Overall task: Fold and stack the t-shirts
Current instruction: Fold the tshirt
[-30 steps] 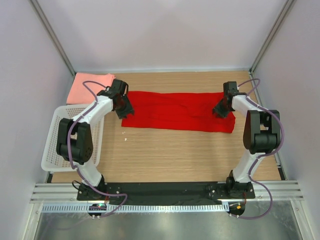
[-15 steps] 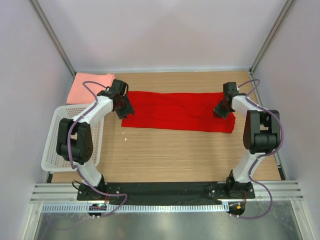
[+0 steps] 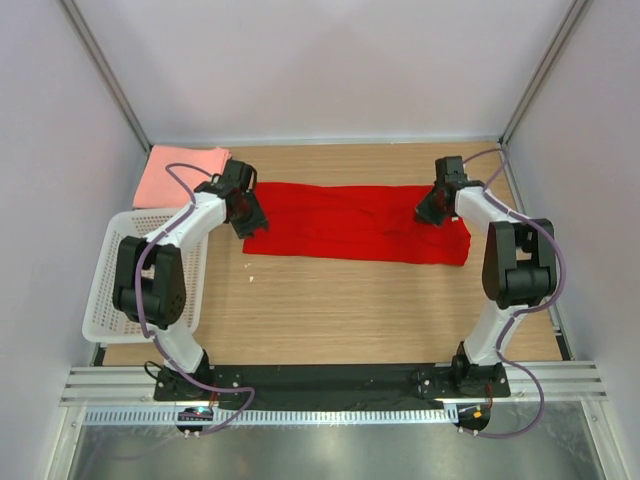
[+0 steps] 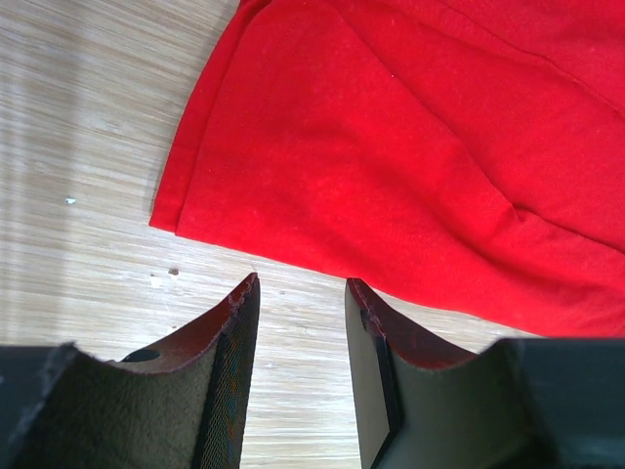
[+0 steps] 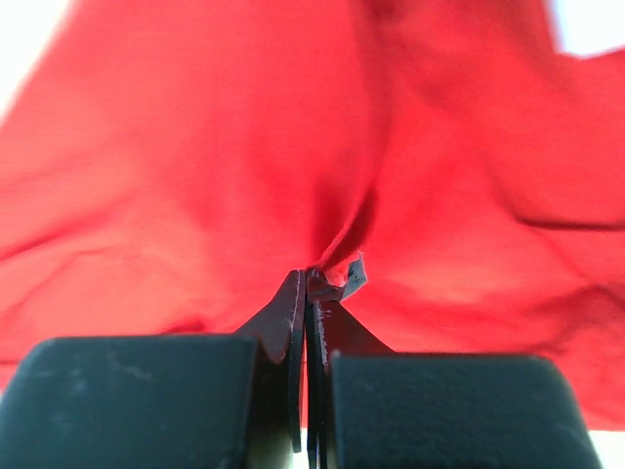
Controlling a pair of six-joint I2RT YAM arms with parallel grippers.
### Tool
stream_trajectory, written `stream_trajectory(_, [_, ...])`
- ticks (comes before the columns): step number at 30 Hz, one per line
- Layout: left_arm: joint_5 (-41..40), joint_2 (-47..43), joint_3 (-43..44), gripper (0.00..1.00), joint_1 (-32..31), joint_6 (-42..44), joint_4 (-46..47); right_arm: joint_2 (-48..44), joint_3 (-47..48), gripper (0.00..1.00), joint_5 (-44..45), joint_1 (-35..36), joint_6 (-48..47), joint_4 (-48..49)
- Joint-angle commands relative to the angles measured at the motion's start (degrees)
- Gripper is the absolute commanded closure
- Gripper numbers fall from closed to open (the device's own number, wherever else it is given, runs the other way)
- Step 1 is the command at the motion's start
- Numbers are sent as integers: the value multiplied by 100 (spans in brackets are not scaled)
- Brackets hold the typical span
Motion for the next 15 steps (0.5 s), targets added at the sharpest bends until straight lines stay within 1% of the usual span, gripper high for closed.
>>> stream_trajectory(1, [-6,-230,-10,58,-9,-68,161,-82,561,99,-234,176,-38,439])
stream_trajectory(6, [-103,-265,-10,58,-18,-51,117,287,991,99,-234,220,-143,633])
stream_trajectory(9, [-111,-239,-28,58,-18,-51,117,453,1132,99,-234,220,-187,913])
stream_trajectory(15, [-94,-159,16,58,-18,-59,117,744,1229,99,-769,229,-56,1624])
